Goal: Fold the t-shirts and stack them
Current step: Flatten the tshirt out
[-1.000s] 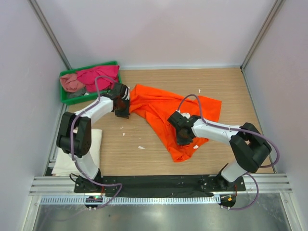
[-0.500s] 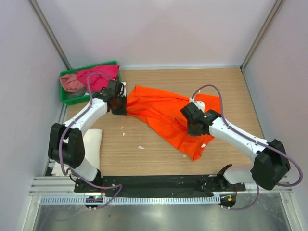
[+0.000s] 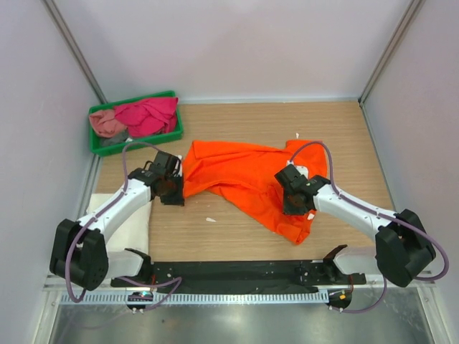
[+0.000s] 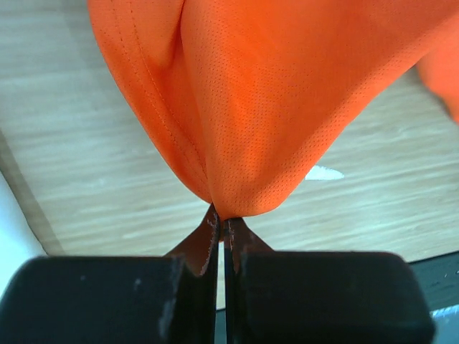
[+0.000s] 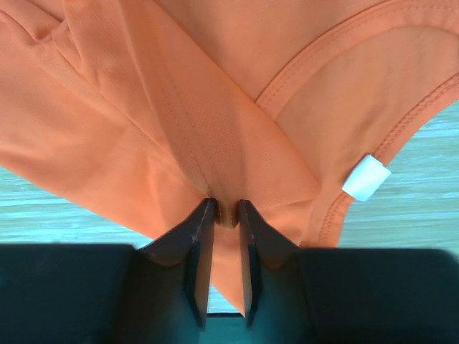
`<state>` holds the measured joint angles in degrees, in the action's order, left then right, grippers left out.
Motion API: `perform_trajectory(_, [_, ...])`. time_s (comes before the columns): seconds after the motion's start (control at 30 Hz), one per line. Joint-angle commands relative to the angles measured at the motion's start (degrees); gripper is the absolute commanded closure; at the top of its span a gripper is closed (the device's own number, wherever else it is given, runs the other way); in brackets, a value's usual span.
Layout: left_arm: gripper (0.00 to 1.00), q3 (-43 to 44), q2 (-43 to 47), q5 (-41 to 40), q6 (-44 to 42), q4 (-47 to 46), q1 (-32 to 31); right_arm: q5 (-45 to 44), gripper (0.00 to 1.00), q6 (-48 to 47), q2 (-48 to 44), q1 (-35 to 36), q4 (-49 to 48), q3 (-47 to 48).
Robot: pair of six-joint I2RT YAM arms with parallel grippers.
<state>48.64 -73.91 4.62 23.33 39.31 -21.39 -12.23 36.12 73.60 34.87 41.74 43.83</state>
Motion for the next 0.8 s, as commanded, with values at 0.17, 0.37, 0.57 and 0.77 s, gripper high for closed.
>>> perform_trajectory(0.17, [1.0, 2.9, 2.0, 1.9, 3.2, 1.8, -1.6, -2.6, 0.99, -0.3, 1.5, -0.8, -4.5, -0.2])
perform_trajectory(0.37, [1.0, 6.3, 2.9, -1.1, 3.3, 3.6, -1.6, -7.1, 0.99, -4.4, 0.0, -8.1, -0.2, 5.7])
perform_trajectory(0.57, [1.0, 18.7, -3.5, -7.4, 0.1, 6.2, -1.4, -12.9, 0.99, -11.1, 3.0, -20.4, 1.9, 22.7])
perform_trajectory(0.77, [1.0, 38.1, -14.2, -9.8, -2.3, 7.7, 1.2, -12.8, 0.99, -14.1, 11.6, -31.5, -3.2, 44.8])
